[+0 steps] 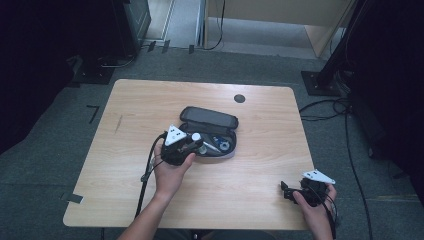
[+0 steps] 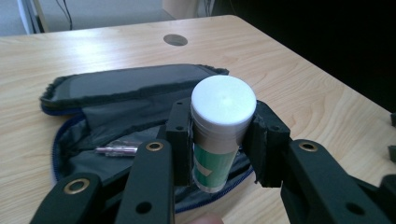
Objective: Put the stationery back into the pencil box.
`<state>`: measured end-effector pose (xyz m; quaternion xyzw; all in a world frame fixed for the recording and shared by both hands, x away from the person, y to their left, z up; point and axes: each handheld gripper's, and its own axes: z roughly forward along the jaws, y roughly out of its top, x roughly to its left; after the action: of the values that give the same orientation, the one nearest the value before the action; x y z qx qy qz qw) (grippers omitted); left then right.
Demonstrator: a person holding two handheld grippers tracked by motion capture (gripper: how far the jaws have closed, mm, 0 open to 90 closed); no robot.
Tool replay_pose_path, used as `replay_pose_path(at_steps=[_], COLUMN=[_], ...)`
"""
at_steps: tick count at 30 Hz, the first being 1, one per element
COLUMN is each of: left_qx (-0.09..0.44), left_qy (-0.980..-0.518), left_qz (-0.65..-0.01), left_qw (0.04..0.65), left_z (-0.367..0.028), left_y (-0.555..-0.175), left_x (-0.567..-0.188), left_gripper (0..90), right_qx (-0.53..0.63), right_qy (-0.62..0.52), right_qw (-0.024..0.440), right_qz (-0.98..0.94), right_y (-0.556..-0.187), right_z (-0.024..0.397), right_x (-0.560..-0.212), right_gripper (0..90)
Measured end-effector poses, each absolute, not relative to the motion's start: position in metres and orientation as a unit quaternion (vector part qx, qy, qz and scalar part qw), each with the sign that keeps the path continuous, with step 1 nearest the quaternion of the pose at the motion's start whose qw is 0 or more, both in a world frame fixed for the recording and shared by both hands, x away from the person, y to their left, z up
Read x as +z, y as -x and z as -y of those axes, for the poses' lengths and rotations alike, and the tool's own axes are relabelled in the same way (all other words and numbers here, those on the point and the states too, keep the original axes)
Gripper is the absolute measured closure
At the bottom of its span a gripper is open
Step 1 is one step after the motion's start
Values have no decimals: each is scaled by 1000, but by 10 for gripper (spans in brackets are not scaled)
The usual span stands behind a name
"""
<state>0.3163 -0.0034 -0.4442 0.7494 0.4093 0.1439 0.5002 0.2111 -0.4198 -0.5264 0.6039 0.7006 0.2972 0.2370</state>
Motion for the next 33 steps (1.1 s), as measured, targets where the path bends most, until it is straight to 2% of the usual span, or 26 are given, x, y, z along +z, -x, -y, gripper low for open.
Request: replay_pose_path(at_steps=[14,18,33], left_qx=[138,145,147], left_qy=[-750,-754,-741], left_qz=[-433,-443,-464], left_qw=[481,462,462], left_z=[6,2,-17], left_y=[-334,-336,-345], left_x=[-468,-471,-477], left_gripper=[647,577,538], right_qx=[299,298,298], right_qy=[-601,-601,-602], right_qw=[234,234,234], right_qz=[-703,-703,-703], right_y=[-211,-211,-211], right_z=[419,419,419], right_x=[-526,-526,-526], right_gripper=[0,0,0])
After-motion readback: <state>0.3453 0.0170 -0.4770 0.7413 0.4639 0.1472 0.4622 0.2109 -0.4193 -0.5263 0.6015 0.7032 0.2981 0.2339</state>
